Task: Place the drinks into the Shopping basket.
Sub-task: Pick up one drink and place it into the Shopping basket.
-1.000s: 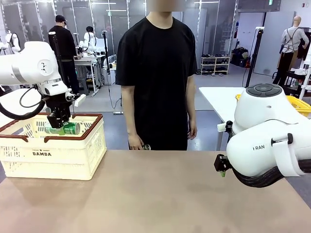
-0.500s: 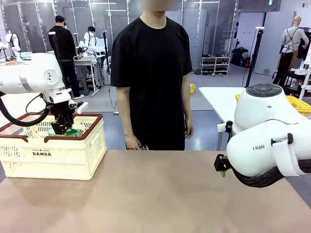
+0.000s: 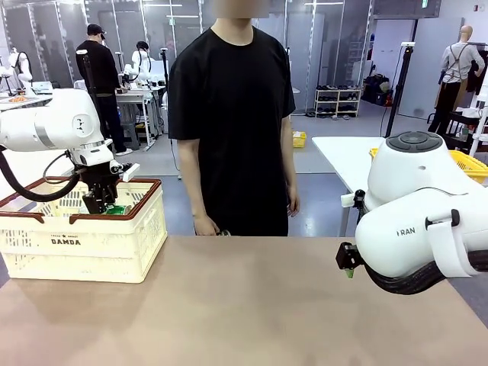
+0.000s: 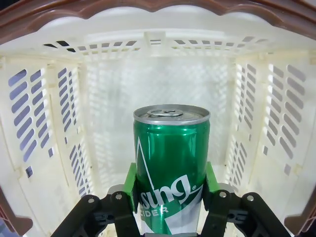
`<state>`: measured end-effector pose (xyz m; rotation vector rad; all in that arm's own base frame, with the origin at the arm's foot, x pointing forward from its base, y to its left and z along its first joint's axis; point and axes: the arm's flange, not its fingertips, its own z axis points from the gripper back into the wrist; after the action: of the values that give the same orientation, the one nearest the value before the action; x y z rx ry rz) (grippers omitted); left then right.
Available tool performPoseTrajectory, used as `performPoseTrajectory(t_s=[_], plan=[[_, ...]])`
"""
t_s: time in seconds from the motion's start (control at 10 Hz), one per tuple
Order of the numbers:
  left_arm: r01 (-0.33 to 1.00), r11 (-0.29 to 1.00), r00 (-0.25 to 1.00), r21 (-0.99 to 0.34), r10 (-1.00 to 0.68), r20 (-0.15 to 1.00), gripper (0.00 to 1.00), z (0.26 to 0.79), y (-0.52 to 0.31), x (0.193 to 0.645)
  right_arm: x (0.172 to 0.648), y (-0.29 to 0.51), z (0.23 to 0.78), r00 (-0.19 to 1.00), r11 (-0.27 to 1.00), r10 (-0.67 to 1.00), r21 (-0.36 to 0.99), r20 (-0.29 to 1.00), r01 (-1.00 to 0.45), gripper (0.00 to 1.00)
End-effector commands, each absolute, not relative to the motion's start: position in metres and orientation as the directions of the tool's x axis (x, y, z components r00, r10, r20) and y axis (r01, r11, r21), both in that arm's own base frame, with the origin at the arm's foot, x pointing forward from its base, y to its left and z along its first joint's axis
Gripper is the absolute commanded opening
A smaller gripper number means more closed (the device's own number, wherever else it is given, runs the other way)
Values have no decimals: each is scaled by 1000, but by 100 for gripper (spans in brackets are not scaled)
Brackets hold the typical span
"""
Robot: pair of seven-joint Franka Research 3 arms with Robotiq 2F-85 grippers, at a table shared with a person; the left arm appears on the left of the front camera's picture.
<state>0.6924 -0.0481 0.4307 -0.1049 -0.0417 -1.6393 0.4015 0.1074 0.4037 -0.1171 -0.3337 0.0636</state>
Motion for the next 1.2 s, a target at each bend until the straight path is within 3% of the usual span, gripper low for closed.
performPoseTrajectory(t_s=[0.0, 0.3, 0.6, 1.1], plan=[[997, -69, -66, -30, -994, 86, 58, 438, -46, 689, 403, 107, 402, 944, 992, 75, -120, 320, -38, 100], [994, -81, -74, -68, -991, 108, 58, 407, -42, 719, 403, 107, 402, 944, 992, 75, -120, 320, -38, 100], [995, -52, -47, -88, -997, 59, 58, 375, -39, 729, 403, 107, 402, 944, 992, 75, -120, 320, -38, 100], [993, -29, -21, -111, -997, 70, 58, 329, -40, 733, 403, 107, 402, 944, 992, 75, -120, 320, -38, 100]])
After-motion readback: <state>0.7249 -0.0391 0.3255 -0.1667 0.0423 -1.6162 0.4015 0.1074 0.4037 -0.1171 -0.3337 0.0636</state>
